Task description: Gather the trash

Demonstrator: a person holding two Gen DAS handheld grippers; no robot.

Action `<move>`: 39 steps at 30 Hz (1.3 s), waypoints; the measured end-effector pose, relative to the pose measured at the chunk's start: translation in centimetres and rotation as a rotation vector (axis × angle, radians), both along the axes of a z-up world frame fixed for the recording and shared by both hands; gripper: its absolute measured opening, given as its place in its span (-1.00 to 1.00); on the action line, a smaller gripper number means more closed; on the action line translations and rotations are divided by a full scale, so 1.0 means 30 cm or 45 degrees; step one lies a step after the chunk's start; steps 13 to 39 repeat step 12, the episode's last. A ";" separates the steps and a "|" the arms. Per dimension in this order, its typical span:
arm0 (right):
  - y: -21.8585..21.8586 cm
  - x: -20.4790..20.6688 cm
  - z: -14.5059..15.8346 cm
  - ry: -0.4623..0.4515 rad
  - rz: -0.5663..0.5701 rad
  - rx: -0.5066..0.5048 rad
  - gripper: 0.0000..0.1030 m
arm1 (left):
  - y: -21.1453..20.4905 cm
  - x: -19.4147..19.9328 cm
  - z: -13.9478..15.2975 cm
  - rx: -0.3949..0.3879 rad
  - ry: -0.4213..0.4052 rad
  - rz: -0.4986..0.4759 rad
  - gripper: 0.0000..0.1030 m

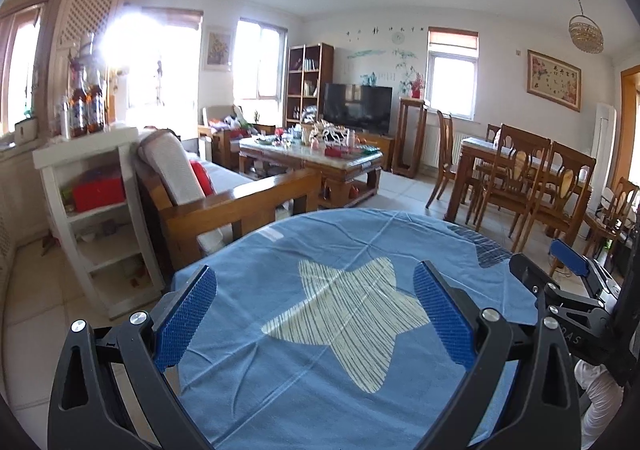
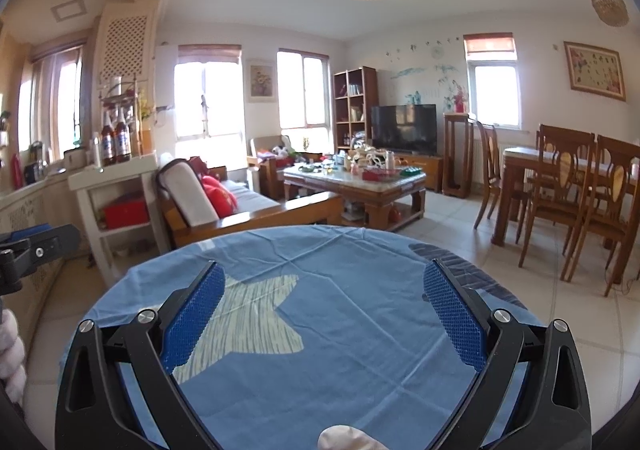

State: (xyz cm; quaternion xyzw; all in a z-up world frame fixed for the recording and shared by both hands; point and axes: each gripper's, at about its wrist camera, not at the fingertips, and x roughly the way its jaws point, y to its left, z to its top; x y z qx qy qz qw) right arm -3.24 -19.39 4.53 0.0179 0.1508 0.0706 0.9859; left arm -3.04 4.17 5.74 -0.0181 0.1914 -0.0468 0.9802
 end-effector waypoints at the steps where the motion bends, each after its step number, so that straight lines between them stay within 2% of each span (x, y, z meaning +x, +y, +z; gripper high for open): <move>1: -0.002 0.000 0.001 0.001 -0.001 0.004 0.89 | -0.001 -0.001 0.001 0.004 -0.005 0.002 0.90; 9: -0.004 -0.001 0.001 0.002 -0.005 0.011 0.89 | -0.013 -0.006 0.015 0.037 -0.029 0.023 0.90; 39: -0.005 -0.003 0.000 0.003 -0.003 0.013 0.89 | -0.013 -0.002 0.012 0.030 -0.019 0.016 0.90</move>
